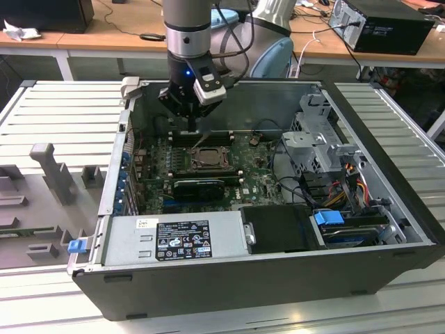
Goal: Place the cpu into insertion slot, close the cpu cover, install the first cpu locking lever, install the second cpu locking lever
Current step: 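Install the first cpu locking lever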
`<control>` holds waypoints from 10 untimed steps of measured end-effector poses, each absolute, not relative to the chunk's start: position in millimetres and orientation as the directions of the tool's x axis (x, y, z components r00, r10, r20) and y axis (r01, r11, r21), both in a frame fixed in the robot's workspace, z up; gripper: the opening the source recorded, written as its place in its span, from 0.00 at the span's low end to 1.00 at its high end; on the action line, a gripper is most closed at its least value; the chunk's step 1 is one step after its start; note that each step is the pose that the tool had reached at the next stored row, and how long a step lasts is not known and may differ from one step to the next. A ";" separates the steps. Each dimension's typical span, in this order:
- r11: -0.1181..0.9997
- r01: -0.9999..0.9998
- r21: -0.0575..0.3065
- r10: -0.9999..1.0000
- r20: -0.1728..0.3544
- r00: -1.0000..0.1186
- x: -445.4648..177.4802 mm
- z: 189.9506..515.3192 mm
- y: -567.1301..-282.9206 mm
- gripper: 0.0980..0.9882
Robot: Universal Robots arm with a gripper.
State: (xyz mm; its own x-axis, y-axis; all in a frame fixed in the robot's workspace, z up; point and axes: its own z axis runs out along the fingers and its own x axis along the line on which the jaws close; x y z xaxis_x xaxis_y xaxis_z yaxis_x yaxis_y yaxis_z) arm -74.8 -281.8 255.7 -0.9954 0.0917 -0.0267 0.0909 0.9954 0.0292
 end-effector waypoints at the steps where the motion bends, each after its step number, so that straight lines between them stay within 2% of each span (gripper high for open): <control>1: 0.995 0.091 0.029 0.092 -0.027 -0.995 -73.2 255.0 -281.8 0.01; 10: 0.995 0.091 0.029 0.092 -0.027 -0.995 -69.9 251.2 -281.8 0.01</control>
